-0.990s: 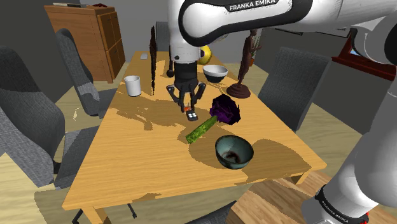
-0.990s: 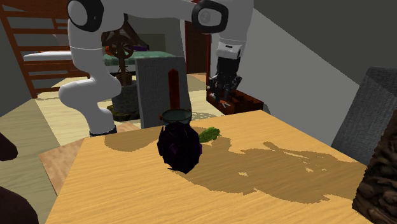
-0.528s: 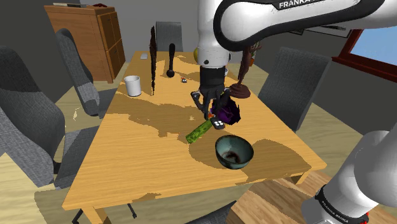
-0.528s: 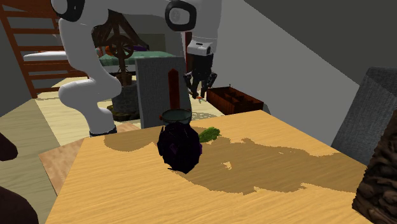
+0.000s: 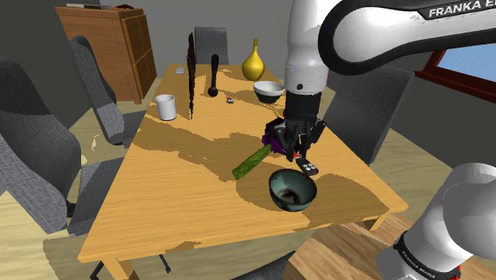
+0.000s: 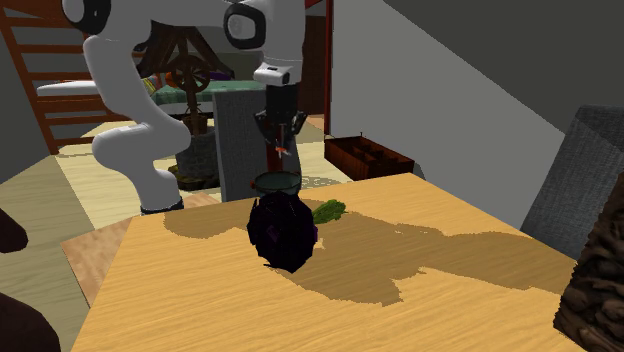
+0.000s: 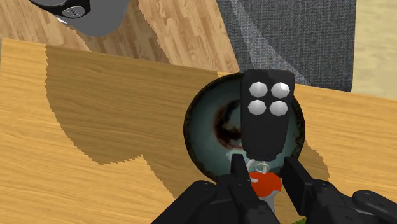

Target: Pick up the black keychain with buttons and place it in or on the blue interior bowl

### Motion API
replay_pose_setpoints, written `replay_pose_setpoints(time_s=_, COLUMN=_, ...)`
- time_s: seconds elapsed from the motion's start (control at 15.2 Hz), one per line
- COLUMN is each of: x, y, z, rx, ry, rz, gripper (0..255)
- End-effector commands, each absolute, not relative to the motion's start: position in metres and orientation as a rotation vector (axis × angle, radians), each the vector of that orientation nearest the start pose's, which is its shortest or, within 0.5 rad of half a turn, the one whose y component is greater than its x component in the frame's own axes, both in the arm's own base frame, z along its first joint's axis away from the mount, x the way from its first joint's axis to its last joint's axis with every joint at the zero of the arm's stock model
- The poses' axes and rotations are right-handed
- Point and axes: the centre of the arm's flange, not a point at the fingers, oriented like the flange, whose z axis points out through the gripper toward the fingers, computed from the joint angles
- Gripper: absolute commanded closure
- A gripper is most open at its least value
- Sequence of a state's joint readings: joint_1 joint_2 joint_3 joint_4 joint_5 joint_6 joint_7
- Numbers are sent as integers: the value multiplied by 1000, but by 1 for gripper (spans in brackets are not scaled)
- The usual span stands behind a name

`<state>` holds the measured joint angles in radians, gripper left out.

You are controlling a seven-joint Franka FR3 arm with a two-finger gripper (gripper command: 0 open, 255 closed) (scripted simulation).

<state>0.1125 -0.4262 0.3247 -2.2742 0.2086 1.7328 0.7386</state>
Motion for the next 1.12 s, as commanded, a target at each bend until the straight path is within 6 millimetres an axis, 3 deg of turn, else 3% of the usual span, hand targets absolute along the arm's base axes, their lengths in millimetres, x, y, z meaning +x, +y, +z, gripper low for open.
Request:
replay_pose_setpoints(time_s=0.0, x=359, y=201, z=493, rx=-3086, ry=602, rz=235, gripper=255)
replay_pose_setpoints(time_s=0.86, x=359, y=201, z=424, rx=-3086, ry=602, rz=235, gripper=255)
replay_pose_setpoints(time_s=1.06, x=359, y=201, z=420, rx=-3086, ry=602, rz=235, gripper=255)
